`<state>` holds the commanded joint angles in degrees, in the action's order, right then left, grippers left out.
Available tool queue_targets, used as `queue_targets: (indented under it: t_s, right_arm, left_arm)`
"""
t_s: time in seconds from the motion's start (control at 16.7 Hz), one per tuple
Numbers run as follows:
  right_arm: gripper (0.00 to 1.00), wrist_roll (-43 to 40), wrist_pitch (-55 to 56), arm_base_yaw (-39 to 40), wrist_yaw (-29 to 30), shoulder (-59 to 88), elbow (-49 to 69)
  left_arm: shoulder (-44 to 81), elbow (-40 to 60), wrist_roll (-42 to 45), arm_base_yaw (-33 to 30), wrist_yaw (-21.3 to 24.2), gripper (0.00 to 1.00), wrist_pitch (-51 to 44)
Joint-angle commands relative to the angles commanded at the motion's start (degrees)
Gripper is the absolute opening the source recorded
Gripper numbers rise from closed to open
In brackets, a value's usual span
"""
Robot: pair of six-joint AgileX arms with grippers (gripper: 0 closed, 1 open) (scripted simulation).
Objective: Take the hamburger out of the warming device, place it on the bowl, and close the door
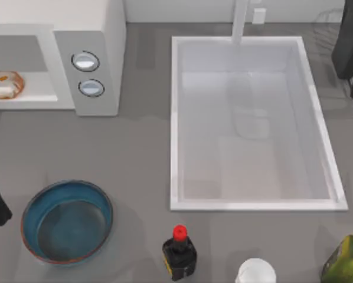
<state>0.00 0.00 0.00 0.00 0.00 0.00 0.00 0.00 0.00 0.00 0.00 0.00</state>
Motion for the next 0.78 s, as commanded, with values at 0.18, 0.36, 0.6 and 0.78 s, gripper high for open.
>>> queue_targets:
  t_s: [0.18, 0.36, 0.6, 0.78]
  right_arm:
    - [1.00, 0.00, 0.00, 0.00, 0.00, 0.00, 0.00]
    - [1.00, 0.00, 0.00, 0.00, 0.00, 0.00, 0.00]
    - [1.00, 0.00, 0.00, 0.00, 0.00, 0.00, 0.00]
    - [1.00, 0.00, 0.00, 0.00, 0.00, 0.00, 0.00]
  left_arm:
    - [0.00, 0.00, 0.00, 0.00, 0.00, 1.00, 0.00]
    - [0.00, 0.00, 0.00, 0.00, 0.00, 1.00, 0.00]
    - [3.48, 1.63, 0.10, 0.26, 0.27, 1.00, 2.12]
    - [12.37, 5.47, 0.34, 0.83, 0.92, 1.00, 7.16]
